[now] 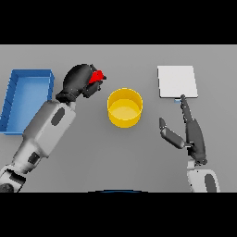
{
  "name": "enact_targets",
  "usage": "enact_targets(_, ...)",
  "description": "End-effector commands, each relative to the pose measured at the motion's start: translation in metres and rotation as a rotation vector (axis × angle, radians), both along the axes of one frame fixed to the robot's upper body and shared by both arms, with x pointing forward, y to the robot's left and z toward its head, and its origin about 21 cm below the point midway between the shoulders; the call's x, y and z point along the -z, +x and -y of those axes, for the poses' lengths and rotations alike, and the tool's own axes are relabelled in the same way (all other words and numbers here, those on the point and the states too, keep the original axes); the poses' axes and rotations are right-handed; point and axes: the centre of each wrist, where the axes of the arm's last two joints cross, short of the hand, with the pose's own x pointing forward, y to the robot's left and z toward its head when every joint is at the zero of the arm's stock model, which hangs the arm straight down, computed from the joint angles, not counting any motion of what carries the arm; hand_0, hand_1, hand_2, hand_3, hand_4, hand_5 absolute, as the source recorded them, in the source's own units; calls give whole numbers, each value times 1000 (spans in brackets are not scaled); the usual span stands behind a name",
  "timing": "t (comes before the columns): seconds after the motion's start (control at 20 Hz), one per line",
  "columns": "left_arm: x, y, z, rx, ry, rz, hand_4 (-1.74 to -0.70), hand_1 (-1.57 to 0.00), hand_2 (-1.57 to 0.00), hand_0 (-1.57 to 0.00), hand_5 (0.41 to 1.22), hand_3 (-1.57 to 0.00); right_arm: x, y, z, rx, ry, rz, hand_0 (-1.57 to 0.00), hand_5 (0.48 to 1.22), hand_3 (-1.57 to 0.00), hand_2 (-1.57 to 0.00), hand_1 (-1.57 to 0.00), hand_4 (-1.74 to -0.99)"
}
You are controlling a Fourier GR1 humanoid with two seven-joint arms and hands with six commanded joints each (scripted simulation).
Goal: Pick up the red beaker and tilt it to pour out 1 green nut into yellow bowl. Pick up the yellow bowl and place it on the metallic measuring scale.
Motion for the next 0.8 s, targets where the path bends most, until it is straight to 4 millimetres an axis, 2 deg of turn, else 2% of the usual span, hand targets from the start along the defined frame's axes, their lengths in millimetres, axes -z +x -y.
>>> enact_targets(0.0, 1, -1, 1, 30, 78, 16, -1739, -1570, -1570, -1570, 1127, -1569, -2, -2, 0, -3, -2, 11, 1, 690, 1, 1, 1, -1256)
enact_targets(0.25, -11, 6, 18, 108, 365, 102, -1740, -1571, -1571, -1571, 1190, -1570, 0, -6, -3, -16, -1, 3, 1, 704, 1, 1, 1, -1274)
enact_targets(0.35, -14, 6, 19, 162, 462, 116, -1649, -1571, -1571, -1571, 1201, -1571, 1, -6, -1, -3, 3, -2, 1, 705, 1, 1, 1, -1284)
enact_targets(0.4, -17, 8, 24, 182, 513, 128, -1666, -1571, -1571, -1571, 1205, -1571, -2, -4, 1, -7, 8, 8, 1, 702, 1, 1, 1, -1283)
enact_targets(0.5, -26, 10, 32, 240, 622, 123, -1687, -1571, -1571, -1571, 1211, -1391, 4, -4, -1, -6, 31, 6, 1, 690, 1, 1, 1, -1287)
enact_targets(0.6, -28, 12, 45, 299, 718, 140, -1701, -1571, -1571, -1571, 1215, -1277, 5, -3, -3, 0, 43, 17, 1, 678, 1, 1, 1, -1292)
enact_targets(0.75, -30, 13, 59, 395, 859, 157, -1718, -1571, -1571, -1571, 1218, -1420, 7, -4, -4, 8, 84, 12, 1, 657, 1, 1, 1, -1294)
